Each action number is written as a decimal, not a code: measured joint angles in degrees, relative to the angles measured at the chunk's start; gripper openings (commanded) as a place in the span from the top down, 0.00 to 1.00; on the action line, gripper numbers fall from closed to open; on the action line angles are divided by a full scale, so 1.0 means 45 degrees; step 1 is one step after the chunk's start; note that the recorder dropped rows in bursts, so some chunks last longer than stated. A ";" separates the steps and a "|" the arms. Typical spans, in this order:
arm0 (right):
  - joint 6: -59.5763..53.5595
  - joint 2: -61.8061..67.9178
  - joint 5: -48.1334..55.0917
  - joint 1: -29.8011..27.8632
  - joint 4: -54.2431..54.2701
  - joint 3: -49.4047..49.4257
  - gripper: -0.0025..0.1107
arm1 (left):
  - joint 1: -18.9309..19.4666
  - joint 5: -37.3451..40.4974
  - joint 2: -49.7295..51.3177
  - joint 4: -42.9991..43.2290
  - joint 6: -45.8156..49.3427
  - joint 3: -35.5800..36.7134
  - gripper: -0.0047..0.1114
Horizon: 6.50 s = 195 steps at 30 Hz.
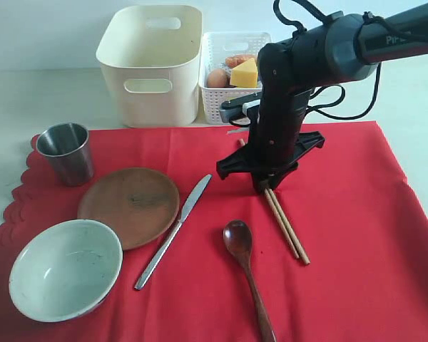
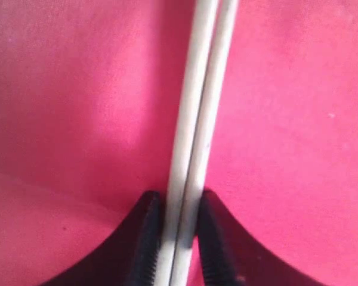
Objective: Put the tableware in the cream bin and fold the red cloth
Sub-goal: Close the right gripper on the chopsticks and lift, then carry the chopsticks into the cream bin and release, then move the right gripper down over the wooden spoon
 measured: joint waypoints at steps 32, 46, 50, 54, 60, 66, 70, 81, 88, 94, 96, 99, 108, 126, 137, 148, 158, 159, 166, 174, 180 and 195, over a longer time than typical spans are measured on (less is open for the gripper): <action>-0.4462 -0.4952 -0.2840 0.0000 0.2190 -0.0077 0.98 | 0.0000 0.0000 0.0000 0.0000 0.0000 0.0000 0.96; -0.8507 -0.3756 -0.4238 0.0000 0.6326 -0.3667 0.98 | 0.0000 0.0000 0.0000 0.0000 0.0000 0.0000 0.96; -1.0703 -0.2899 -0.4846 0.0000 0.8456 -0.4522 0.98 | 0.0000 0.0000 0.0000 0.0000 0.0000 0.0000 0.96; -1.2835 -0.2145 -0.5775 0.0000 1.0435 -0.5032 0.98 | 0.0000 0.0000 0.0000 0.0000 0.0000 0.0000 0.96; -1.6216 -0.1380 -0.6886 0.0000 1.2884 -0.5123 0.98 | 0.0000 0.0000 0.0000 0.0000 0.0000 0.0000 0.96; -1.9497 -0.0840 -0.7164 0.0000 1.6075 -0.5199 0.98 | 0.0000 0.0000 0.0000 0.0000 0.0000 0.0000 0.96; -2.1507 -0.0585 -0.7672 0.0000 1.8011 -0.5247 0.98 | 0.0000 0.0000 0.0000 0.0000 0.0000 0.0000 0.96; -2.4289 0.0227 -0.9617 0.0610 2.0617 -0.5809 0.98 | 0.0000 0.0000 0.0000 0.0000 0.0000 0.0000 0.96; -2.4339 0.0495 -1.0840 0.0951 2.0721 -0.6129 0.98 | 0.0000 0.0000 0.0000 0.0000 0.0000 0.0000 0.96; -2.4241 0.1051 -1.1013 0.0958 2.0771 -0.6175 0.98 | 0.0000 0.0000 0.0000 0.0000 0.0000 0.0000 0.96; -2.4142 0.1257 -1.1013 0.0958 2.0771 -0.6175 0.98 | 0.0000 0.0000 0.0000 0.0000 0.0000 0.0000 0.96; -2.3897 0.1484 -1.1013 0.0958 2.0797 -0.6175 0.98 | 0.0000 0.0000 0.0000 0.0000 0.0000 0.0000 0.96; -2.3532 0.1669 -1.1013 0.0958 2.0832 -0.6175 0.97 | 0.0000 0.0000 0.0000 0.0000 0.0000 0.0000 0.96; -2.2698 0.1029 -1.1080 0.1007 2.0855 -0.6022 0.60 | 0.0000 0.0000 0.0000 0.0000 0.0000 0.0000 0.96; -2.2579 -0.2101 -1.1219 0.1253 2.0855 -0.2215 0.60 | 0.0000 0.0000 0.0000 0.0000 0.0000 0.0000 0.96; -2.3475 -0.6036 -1.1191 0.1253 2.0855 0.2509 0.66 | 0.0000 0.0000 0.0000 0.0000 0.0000 0.0000 0.96; -2.1232 -0.6012 -0.5022 0.1275 1.9054 0.2415 0.84 | 0.0000 0.0000 0.0000 0.0000 0.0000 0.0000 0.96; -2.0274 -0.5983 -0.4664 0.1275 1.8316 0.2303 0.84 | 0.0000 0.0000 0.0000 0.0000 0.0000 0.0000 0.96; -1.3437 -0.5860 -0.2989 0.1275 1.1024 0.1678 0.84 | 0.0000 0.0000 0.0000 0.0000 0.0000 0.0000 0.96; -0.8898 -0.5836 -0.1315 0.1275 0.6455 0.1631 0.84 | 0.0000 0.0000 0.0000 0.0000 0.0000 0.0000 0.96; -0.7032 -0.5836 -0.0008 0.1275 0.5025 0.1631 0.84 | 0.0000 0.0000 0.0000 0.0000 0.0000 0.0000 0.96; -0.2783 -0.5836 -0.0238 0.1366 0.2385 0.3424 0.84 | 0.0000 0.0000 0.0000 0.0000 0.0000 0.0000 0.96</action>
